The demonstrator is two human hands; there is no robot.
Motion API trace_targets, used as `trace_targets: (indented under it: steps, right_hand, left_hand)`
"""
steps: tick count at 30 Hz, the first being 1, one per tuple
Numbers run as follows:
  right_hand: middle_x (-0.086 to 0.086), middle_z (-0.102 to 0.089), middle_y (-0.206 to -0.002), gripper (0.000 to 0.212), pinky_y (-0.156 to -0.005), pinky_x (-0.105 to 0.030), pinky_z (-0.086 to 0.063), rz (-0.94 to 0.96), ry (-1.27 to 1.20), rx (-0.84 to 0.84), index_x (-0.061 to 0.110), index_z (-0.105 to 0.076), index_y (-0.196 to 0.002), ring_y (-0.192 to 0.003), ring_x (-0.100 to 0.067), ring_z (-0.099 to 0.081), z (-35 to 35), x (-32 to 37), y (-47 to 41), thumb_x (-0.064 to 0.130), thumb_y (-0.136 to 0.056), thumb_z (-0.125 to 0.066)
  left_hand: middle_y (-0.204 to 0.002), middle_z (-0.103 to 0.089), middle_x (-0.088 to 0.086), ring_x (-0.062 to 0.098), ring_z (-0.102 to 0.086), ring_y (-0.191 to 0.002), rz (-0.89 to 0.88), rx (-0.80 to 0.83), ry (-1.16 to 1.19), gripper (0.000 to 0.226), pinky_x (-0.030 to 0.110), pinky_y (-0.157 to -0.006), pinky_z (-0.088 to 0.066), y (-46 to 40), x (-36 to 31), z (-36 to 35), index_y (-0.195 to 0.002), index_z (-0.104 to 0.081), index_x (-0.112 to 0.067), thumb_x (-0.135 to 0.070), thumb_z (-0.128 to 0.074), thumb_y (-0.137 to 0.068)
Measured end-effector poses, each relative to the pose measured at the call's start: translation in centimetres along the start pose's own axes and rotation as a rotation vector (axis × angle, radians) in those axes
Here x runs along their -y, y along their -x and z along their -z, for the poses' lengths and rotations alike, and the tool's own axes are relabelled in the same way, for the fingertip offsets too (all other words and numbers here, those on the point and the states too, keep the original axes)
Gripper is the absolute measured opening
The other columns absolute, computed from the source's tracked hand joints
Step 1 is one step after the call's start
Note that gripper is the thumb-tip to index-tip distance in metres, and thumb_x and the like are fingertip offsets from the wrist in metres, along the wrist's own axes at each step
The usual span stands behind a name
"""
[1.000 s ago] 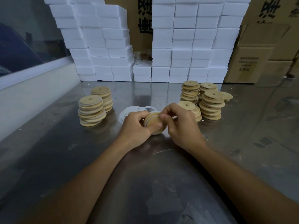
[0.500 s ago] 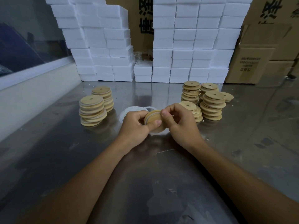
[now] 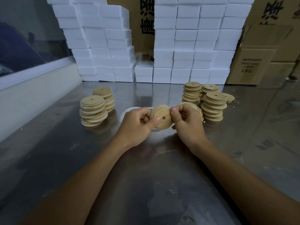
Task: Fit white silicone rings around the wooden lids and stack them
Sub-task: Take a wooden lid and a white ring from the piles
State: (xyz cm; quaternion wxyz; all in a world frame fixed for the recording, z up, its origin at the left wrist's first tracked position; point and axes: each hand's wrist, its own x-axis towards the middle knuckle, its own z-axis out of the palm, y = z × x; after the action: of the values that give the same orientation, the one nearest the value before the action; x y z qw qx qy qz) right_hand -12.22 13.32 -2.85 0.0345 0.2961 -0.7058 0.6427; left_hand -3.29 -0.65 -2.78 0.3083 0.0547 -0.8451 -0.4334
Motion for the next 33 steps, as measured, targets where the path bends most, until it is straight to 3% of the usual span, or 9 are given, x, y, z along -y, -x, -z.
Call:
trace_targets:
  steps: [2,5,10,13,17,20,23,27,33]
  right_hand:
    - [0.001,-0.065,-0.074,0.018,-0.067,-0.044,-0.057,0.020,0.014,0.001,0.016,-0.059,-0.077,-0.072,-0.018,-0.067,-0.1,0.0,0.1,0.017,-0.095,-0.063]
    - [0.011,-0.062,-0.068,0.021,-0.059,-0.032,-0.054,0.029,0.031,-0.026,0.022,-0.058,-0.074,-0.064,-0.009,-0.068,-0.1,-0.2,0.1,0.023,-0.094,-0.065]
    - [0.011,-0.064,-0.069,0.019,-0.059,-0.034,-0.054,0.029,0.049,-0.035,0.021,-0.061,-0.075,-0.063,-0.012,-0.068,0.1,-0.2,0.1,0.026,-0.093,-0.066]
    - [0.009,-0.065,-0.071,0.019,-0.061,-0.037,-0.054,0.023,0.069,-0.035,0.021,-0.062,-0.075,-0.065,-0.019,-0.068,-0.1,-0.1,0.1,0.027,-0.092,-0.067]
    - [0.007,-0.066,-0.075,0.018,-0.063,-0.038,-0.055,0.018,0.082,-0.036,0.021,-0.063,-0.076,-0.068,-0.022,-0.069,-0.1,0.0,0.1,0.027,-0.092,-0.067]
    - [0.004,-0.067,-0.078,0.017,-0.064,-0.037,-0.055,0.021,0.097,-0.023,0.020,-0.063,-0.078,-0.070,-0.024,-0.069,-0.1,0.1,0.2,0.028,-0.092,-0.067]
    - [0.004,-0.068,-0.077,0.017,-0.062,-0.035,-0.053,0.017,0.106,-0.020,0.021,-0.063,-0.077,-0.069,-0.024,-0.069,-0.1,0.1,0.2,0.028,-0.092,-0.067]
    - [0.005,-0.068,-0.077,0.017,-0.060,-0.033,-0.053,0.022,0.119,-0.014,0.019,-0.064,-0.078,-0.067,-0.024,-0.068,-0.1,0.1,0.2,0.028,-0.092,-0.067]
    - [0.005,-0.068,-0.076,0.017,-0.056,-0.031,-0.050,0.023,0.117,-0.008,0.017,-0.065,-0.079,-0.066,-0.024,-0.068,-0.1,0.1,0.3,0.029,-0.092,-0.067]
  left_hand:
    - [-0.060,-0.055,0.022,0.024,-0.046,-0.055,0.037,-0.040,-0.014,0.036,0.038,-0.056,-0.040,0.0,-0.1,0.5,-0.077,-0.061,0.003,-0.031,-0.066,-0.086]
    - [-0.053,-0.059,0.004,0.017,-0.053,-0.046,0.149,-0.263,0.067,0.034,0.036,-0.053,-0.044,-0.6,-0.4,1.6,-0.079,-0.060,0.003,-0.029,-0.064,-0.092]
    - [-0.055,-0.066,0.000,0.013,-0.049,-0.035,0.382,-0.699,0.330,0.029,0.019,-0.040,-0.040,-2.0,-0.2,5.0,-0.073,-0.064,-0.011,-0.033,-0.066,-0.091]
    - [-0.059,-0.066,-0.001,0.012,-0.050,-0.033,0.492,-0.804,0.399,0.032,0.017,-0.037,-0.036,-2.2,0.6,7.3,-0.071,-0.060,-0.012,-0.034,-0.062,-0.094]
    - [-0.058,-0.065,0.000,0.010,-0.049,-0.030,0.552,-0.817,0.413,0.028,0.011,-0.032,-0.030,-2.6,0.6,10.0,-0.072,-0.061,-0.011,-0.029,-0.063,-0.094]
    - [-0.056,-0.061,0.000,0.012,-0.049,-0.033,0.598,-0.783,0.302,0.030,0.016,-0.034,-0.036,-3.5,0.5,11.5,-0.067,-0.060,-0.012,-0.030,-0.070,-0.088]
    - [-0.061,-0.059,0.003,0.016,-0.047,-0.039,0.654,-0.701,0.156,0.031,0.019,-0.036,-0.040,-5.0,0.5,12.9,-0.068,-0.061,-0.009,-0.031,-0.075,-0.084]
    - [-0.064,-0.057,0.004,0.013,-0.042,-0.028,0.708,-0.552,-0.011,0.027,0.016,-0.032,-0.038,-7.5,0.4,14.1,-0.082,-0.063,-0.005,-0.029,-0.075,-0.084]
    - [-0.062,-0.051,0.004,0.015,-0.039,-0.044,0.771,-0.463,-0.012,0.023,0.015,-0.030,-0.034,-9.6,1.2,14.2,-0.076,-0.058,-0.008,-0.022,-0.070,-0.089]
